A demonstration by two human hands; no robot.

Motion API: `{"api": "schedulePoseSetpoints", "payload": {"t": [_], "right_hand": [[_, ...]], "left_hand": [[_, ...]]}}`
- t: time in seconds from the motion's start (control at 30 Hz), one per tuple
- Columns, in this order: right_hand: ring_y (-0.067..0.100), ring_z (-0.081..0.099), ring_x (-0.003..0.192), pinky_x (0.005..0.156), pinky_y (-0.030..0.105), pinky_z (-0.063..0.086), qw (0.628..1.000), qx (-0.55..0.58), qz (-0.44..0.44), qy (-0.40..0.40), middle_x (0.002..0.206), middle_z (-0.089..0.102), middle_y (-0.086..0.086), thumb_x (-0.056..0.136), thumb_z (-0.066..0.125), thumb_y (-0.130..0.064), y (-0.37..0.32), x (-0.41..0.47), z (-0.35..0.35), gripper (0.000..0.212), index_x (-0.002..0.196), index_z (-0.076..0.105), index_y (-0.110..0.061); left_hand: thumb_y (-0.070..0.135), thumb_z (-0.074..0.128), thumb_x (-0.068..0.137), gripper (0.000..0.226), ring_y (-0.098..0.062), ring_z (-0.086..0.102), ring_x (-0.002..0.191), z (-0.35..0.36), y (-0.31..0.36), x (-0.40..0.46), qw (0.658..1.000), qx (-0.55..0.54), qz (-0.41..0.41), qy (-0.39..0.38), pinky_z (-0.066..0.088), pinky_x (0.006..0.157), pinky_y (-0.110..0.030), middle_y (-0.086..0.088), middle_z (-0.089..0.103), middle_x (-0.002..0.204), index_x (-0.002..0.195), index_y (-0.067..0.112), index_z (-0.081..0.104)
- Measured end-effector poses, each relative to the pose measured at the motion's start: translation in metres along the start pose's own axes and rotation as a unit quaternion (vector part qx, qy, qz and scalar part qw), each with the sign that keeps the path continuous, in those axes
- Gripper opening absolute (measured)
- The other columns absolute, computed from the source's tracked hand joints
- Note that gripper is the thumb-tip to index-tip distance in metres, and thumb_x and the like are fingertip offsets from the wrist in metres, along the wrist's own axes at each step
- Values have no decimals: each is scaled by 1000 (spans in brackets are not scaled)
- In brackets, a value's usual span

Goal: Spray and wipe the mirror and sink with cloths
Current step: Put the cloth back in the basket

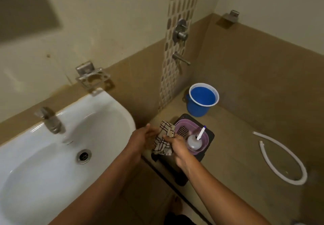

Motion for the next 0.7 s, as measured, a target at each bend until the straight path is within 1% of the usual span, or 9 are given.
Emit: {"api": "schedulePoseSetpoints", "payload": {"t": [0.07,0.1,0.17,0.27,0.4,0.47,0.57,0.63,0.7], "right_hand": [[33,68,103,90,51,55,1000,19,10,-7,111,71,18,91,61,-5,-13,11,-21,31,122,60,-3],[33,68,103,88,49,56,999,37,19,-13,112,71,17,92,60,-5,-19,14,-29,30,122,59,-5],[32,68,103,87,48,57,998,58,31,-21,110,72,14,92,59,-6,-31,24,-48,26,118,60,-11],[31,67,102,92,50,54,998,42,38,-14,107,72,12,92,59,-7,-45,41,-76,20,109,63,-17],[27,69,98,83,42,58,998,24,56,8,106,72,9,91,64,-12,-55,62,-114,19,108,63,-19],[26,68,100,84,41,58,997,31,64,20,110,71,9,91,64,-14,-53,69,-127,23,113,62,-20],[26,69,100,83,40,59,997,40,58,37,110,72,8,92,62,-13,-45,86,-142,25,116,65,-16],[25,70,100,82,38,59,996,49,61,52,109,73,8,93,62,-13,-37,96,-147,29,122,64,-12],[22,70,98,80,35,59,996,34,54,70,109,72,7,94,60,-14,-32,104,-153,28,122,63,-13]], "left_hand": [[20,50,100,21,-25,68,96,14,3,26,999,22,21,37,52,70,-29,-10,73,101,105,10,67],[15,54,98,17,-25,69,95,19,2,38,998,38,20,42,53,70,-28,-11,73,100,107,8,66],[9,60,94,18,-22,68,91,41,-5,62,995,96,-2,16,54,72,-28,-11,72,101,111,8,66],[7,61,93,16,-21,68,88,77,-17,86,988,145,-33,-35,54,71,-28,-12,72,104,107,9,67],[12,64,92,16,-14,71,78,111,-22,114,983,165,-57,-53,52,59,-21,-11,75,98,105,8,70],[14,65,91,17,-13,71,75,123,-26,125,978,178,-79,-69,51,56,-19,-11,75,98,106,7,71],[12,66,89,24,-20,71,86,137,-34,142,973,179,-108,-94,54,63,-24,-15,74,104,110,2,68],[11,65,89,23,-27,71,95,143,-41,153,972,166,-124,-106,56,72,-32,-16,73,104,109,1,67],[7,63,89,19,-31,70,97,148,-47,164,970,172,-137,-102,57,79,-37,-19,73,102,107,-1,67]]}}
Point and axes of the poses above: each hand's wrist, its own x-axis towards the middle knuckle, its own z-axis out of the palm, y = z × x, the point moved 6 cm from there along x, towards the middle knuckle
